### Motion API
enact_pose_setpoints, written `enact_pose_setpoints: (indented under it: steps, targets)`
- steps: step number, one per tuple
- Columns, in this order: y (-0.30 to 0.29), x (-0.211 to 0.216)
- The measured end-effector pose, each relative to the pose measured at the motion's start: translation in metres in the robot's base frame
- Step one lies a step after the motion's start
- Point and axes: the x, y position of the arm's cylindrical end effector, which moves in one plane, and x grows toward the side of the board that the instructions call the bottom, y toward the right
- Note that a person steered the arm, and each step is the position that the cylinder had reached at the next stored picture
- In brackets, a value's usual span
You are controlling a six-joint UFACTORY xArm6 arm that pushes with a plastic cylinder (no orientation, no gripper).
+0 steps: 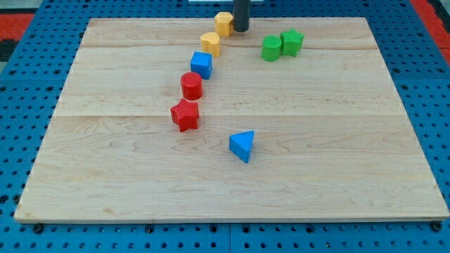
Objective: Separate the green blocks
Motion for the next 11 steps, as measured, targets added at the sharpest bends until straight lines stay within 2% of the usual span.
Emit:
enact_pose_setpoints:
  steps: [1,2,10,11]
  targets:
    - [0.031,-0.009]
    - [0.061,0.004]
    - [0.078,0.015]
    - [0.078,0.033]
